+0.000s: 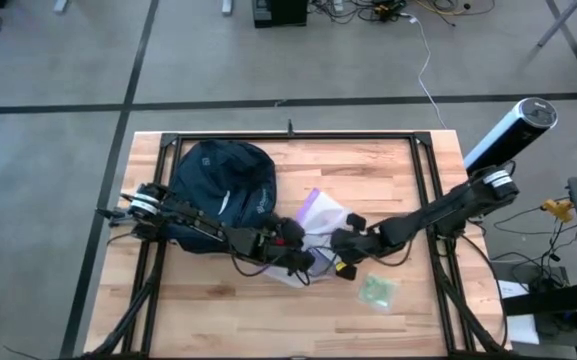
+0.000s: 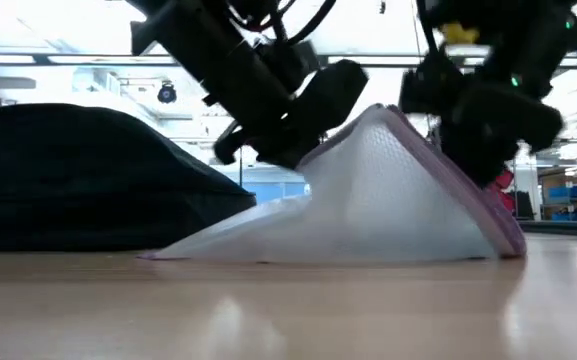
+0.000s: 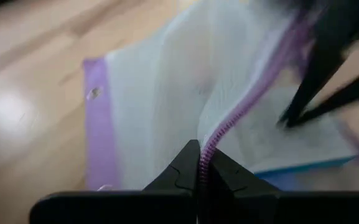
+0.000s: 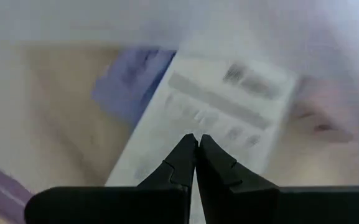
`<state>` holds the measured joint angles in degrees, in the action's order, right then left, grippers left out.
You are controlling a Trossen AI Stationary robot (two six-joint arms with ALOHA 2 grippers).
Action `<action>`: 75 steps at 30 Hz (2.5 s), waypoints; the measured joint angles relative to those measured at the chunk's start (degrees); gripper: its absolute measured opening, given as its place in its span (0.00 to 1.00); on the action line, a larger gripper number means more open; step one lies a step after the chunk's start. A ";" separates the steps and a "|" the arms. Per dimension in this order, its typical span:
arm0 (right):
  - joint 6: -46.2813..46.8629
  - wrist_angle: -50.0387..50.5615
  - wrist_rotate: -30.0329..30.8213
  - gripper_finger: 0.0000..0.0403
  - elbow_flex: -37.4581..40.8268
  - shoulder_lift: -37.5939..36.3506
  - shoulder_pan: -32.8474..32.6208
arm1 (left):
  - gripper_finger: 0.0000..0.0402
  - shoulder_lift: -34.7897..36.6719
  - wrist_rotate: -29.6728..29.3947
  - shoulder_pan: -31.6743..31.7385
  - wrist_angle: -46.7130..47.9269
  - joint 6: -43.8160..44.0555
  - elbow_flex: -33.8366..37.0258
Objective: Unpack backpack
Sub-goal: Remove the items from the transparent zip bag
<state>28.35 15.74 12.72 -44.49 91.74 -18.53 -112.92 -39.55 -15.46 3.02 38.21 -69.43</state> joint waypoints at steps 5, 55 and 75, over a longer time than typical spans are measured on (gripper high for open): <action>-4.62 3.44 -7.31 0.00 -0.33 0.35 -3.18 | 0.00 -2.67 0.35 0.56 -3.19 -5.60 0.00; -9.67 3.64 -5.63 0.00 5.01 -12.29 -12.31 | 0.00 -12.10 6.78 8.61 -9.55 -13.04 0.03; -16.50 -7.10 13.84 0.00 4.81 -2.93 -1.53 | 0.00 1.21 24.81 4.98 -10.89 -25.20 -3.09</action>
<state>11.85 8.65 26.56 -39.68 88.81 -20.06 -111.70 -14.74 -10.48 -7.87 13.01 -72.52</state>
